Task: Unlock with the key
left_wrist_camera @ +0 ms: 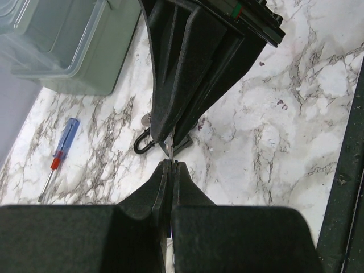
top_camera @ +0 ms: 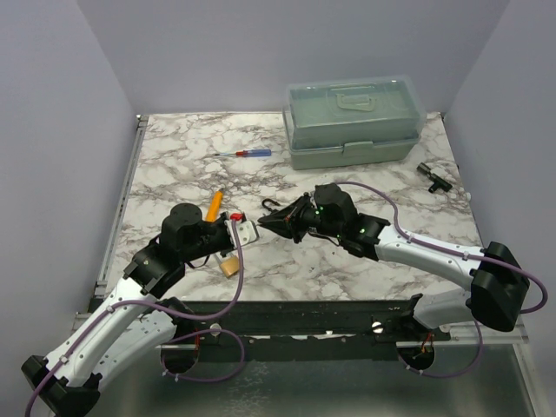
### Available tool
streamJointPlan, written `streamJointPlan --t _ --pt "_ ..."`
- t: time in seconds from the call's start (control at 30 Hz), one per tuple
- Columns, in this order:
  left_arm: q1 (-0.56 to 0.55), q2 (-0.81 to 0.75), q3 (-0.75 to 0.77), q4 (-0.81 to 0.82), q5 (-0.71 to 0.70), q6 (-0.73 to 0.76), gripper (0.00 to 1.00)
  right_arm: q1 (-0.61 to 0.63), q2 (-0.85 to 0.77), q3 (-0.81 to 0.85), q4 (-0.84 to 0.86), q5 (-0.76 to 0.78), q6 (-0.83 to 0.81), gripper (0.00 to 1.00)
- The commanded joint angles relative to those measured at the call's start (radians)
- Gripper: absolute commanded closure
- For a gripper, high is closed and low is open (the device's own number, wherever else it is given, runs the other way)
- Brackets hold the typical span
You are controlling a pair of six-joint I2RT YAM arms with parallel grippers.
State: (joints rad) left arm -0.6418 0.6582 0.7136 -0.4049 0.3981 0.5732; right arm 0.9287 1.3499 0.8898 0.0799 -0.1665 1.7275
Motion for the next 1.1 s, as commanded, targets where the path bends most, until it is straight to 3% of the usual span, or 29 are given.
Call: streamJointPlan --t 0.0,0.07,0.2,0.37,0.57,0.73,0.8,1.0,1.07 --pt "-0.003 -0.004 -0.014 0.011 -0.011 0.010 1.00 0.005 -0.021 -0.008 -0.003 0.005 -0.027 1.00" --pt "-0.004 -0.004 -0.014 0.014 -0.016 0.005 1.00 0.005 -0.025 -0.013 0.002 0.009 -0.036 1.00" --pt "-0.003 -0.012 -0.018 0.015 -0.027 -0.019 0.72 0.005 -0.040 -0.030 -0.001 0.044 -0.052 1.00" --pt "-0.004 -0.048 -0.016 0.014 -0.025 -0.103 0.50 0.005 -0.091 -0.053 -0.058 0.148 -0.069 1.00" --pt "-0.004 -0.075 -0.007 -0.001 0.002 -0.213 0.38 0.004 -0.149 -0.061 -0.143 0.276 -0.107 1.00" --pt "-0.003 -0.035 0.035 -0.002 -0.021 -0.488 0.35 0.004 -0.199 -0.077 -0.206 0.370 -0.121 1.00" --pt "-0.004 0.011 0.076 -0.024 -0.103 -0.686 0.21 0.005 -0.221 -0.086 -0.229 0.408 -0.124 1.00" --pt "-0.003 0.137 0.160 -0.117 -0.253 -1.030 0.04 0.004 -0.293 -0.104 -0.309 0.506 -0.124 1.00" --pt "-0.002 0.142 0.147 -0.111 -0.243 -1.141 0.01 0.004 -0.317 -0.113 -0.331 0.531 -0.123 1.00"
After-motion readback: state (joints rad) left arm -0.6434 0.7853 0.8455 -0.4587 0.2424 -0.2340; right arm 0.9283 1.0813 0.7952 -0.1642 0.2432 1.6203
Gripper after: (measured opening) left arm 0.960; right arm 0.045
